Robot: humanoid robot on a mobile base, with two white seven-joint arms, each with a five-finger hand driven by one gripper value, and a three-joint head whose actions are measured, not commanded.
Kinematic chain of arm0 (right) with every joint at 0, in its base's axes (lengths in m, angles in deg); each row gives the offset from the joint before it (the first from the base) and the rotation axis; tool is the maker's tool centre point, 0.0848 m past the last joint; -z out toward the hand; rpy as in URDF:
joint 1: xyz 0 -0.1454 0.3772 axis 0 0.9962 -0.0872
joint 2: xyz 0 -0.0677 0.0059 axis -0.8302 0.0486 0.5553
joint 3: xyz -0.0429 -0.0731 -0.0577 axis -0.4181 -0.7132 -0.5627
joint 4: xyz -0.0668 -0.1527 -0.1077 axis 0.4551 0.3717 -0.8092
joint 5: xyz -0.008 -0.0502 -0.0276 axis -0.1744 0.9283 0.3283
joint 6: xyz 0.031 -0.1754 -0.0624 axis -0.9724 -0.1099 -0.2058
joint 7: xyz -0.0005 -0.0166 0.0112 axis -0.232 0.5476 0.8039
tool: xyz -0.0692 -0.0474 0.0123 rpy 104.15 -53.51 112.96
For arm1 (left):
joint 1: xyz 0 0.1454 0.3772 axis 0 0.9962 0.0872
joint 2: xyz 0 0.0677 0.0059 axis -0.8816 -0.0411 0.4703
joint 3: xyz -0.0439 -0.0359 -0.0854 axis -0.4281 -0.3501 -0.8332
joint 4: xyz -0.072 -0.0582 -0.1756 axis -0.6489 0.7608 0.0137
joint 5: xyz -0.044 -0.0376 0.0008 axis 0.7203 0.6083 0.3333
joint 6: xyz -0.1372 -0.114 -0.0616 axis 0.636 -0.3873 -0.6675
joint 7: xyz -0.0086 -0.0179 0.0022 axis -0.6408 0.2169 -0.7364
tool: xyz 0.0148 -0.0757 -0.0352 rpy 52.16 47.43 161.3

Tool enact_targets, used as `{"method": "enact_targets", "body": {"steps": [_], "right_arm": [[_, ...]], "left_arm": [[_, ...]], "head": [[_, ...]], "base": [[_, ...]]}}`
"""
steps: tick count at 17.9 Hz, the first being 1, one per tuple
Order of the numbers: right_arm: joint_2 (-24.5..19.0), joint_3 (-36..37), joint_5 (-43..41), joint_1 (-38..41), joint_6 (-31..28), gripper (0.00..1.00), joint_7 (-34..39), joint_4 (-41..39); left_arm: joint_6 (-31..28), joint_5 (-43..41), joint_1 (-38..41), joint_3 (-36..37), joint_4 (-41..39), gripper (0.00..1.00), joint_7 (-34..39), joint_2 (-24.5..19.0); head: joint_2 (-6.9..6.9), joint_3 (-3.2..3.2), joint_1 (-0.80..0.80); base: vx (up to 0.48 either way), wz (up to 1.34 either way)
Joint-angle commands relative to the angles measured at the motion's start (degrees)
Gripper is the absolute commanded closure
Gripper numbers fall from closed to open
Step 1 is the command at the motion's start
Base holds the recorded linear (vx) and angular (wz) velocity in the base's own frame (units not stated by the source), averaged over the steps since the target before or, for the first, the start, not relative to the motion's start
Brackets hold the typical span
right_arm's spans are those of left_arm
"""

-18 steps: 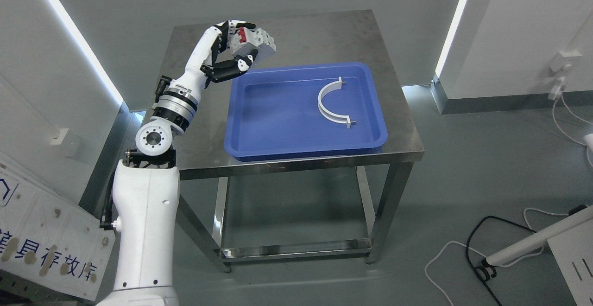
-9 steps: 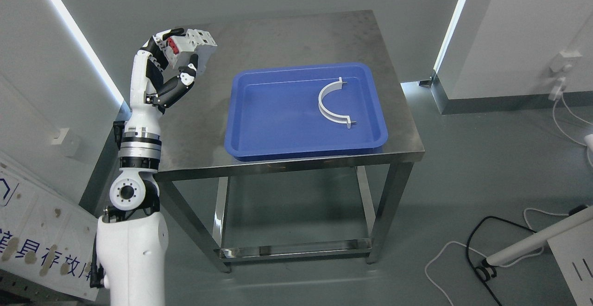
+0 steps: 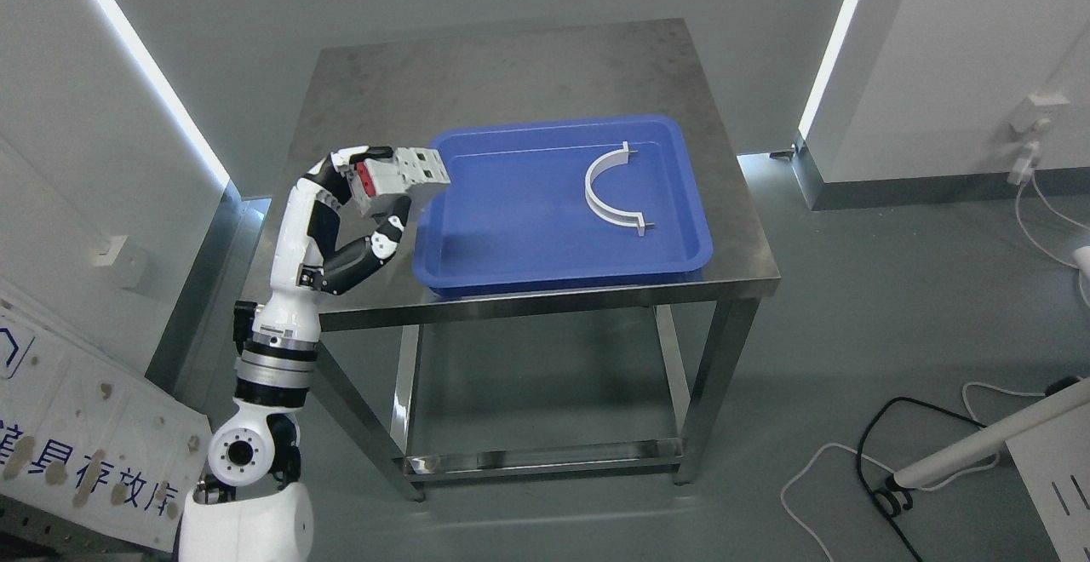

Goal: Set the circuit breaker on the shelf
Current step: 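Carry the held breaker in the left hand while turning toward the shelf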

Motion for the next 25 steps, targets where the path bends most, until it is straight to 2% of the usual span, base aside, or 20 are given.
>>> {"method": "enact_targets", "body": {"steps": [1, 15, 25], "right_arm": [[1.0, 0.0, 0.0, 0.0, 0.0, 0.0, 0.0, 0.0], [1.0, 0.0, 0.0, 0.0, 0.0, 0.0, 0.0, 0.0], [1.0, 0.0, 0.0, 0.0, 0.0, 0.0, 0.0, 0.0]], "left_arm": [[1.0, 0.2, 4.8, 1.0, -8.4, 0.81, -2.9, -0.8], [1.3, 0.2, 4.7, 0.6, -9.8, 0.81, -2.7, -0.8], [2.1, 0.3, 4.0, 0.6, -9.8, 0.81, -2.6, -0.8]], "head": [[0.0, 0.0, 0.0], [0.0, 0.0, 0.0], [0.0, 0.0, 0.0]], "base": [[0.0, 0.0], [-0.009, 0.0], [-0.167, -0.02]]}}
